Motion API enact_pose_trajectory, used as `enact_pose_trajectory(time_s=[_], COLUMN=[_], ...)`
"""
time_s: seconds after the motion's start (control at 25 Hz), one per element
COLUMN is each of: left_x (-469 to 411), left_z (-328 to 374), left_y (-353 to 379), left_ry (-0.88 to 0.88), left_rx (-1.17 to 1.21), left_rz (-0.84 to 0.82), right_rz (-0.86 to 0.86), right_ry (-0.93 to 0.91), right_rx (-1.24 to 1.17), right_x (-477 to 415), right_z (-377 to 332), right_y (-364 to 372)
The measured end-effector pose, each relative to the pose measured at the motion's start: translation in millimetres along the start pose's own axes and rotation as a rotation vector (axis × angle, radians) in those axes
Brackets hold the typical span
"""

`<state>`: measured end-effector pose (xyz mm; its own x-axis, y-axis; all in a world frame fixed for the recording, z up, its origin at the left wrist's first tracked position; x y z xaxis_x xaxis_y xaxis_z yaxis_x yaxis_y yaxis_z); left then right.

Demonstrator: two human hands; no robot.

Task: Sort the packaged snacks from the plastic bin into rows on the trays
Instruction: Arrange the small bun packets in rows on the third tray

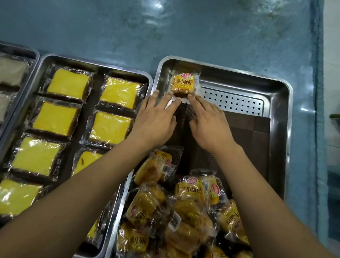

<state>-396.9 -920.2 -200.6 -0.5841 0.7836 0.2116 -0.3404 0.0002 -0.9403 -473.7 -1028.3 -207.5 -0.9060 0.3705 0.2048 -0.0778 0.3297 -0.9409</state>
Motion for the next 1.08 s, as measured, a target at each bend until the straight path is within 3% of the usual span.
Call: enact_pose_trajectory(time_s=[0.24, 0.52, 0.76, 1.08], left_x=[107, 202, 201, 161], left_z=[-11, -12, -16, -6], left_y=[-5, -1, 17, 11], left_ry=[-0.074, -0.035, -0.075, -0.057], left_rx=[0.129, 0.141, 0.224, 0.191], left_rz=[0.005, 0.020, -0.097, -0.193], right_rz=[-0.030, -0.005, -0.085, -0.068], right_ry=[-0.050, -0.147, -0.199, -0.101], right_rx=[-0.061, -0.153, -0.113, -0.096], right_x=[62, 116, 133, 130], right_z=[-23, -58, -74, -59], right_y=[15, 12, 25, 27])
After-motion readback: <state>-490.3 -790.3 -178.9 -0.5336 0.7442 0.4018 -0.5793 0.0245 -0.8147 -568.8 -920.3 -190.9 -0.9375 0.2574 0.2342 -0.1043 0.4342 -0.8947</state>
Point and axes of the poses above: each hand's wrist, its own x-axis away from the middle knuckle, its own y-axis out of the palm, z = x × y, the point moved 8 cm from there along -x, towards the middle knuckle, and after that the axes turned 4 degrees about x, right-handed, at the moved point
